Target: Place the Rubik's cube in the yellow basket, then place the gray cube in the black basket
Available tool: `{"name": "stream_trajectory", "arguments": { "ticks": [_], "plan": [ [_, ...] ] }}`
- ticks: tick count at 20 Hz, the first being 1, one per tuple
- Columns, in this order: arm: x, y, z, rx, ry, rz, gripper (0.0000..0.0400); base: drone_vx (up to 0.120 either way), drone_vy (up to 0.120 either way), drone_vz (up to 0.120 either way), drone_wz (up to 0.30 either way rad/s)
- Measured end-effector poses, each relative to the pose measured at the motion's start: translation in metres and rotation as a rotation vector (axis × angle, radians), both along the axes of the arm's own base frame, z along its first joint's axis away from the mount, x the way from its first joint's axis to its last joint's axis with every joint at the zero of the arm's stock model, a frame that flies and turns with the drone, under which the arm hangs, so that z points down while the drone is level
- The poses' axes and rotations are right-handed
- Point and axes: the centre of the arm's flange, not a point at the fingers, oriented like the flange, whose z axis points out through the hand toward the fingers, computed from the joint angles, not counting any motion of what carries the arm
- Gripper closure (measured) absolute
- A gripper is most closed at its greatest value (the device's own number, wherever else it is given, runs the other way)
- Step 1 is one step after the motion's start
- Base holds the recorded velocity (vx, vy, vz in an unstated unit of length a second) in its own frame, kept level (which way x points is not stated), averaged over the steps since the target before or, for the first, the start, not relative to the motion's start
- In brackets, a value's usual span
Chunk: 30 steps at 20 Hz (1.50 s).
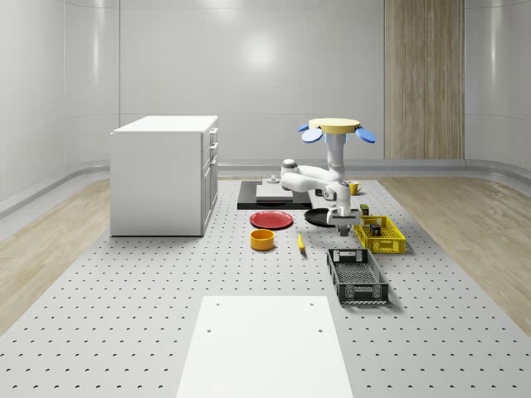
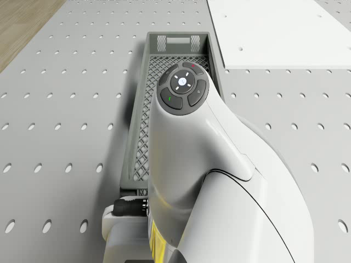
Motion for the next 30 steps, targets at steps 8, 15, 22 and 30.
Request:
{"name": "stream_trajectory", "arguments": {
  "ticks": [8,15,22,30],
  "plan": [
    [0.0000,0.0000,0.0000,0.000,0.000,0.000,0.0150,0.120,0.000,0.000,0.000],
    [0.0000,0.0000,0.0000,0.000,0.000,0.000,0.0150,0.120,0.000,0.000,0.000],
    [0.0000,0.0000,0.0000,0.000,0.000,0.000,0.0150,0.120,0.000,0.000,0.000],
    [0.0000,0.0000,0.0000,0.000,0.000,0.000,0.0150,0.120,0.000,-0.005,0.000]
  ]
}}
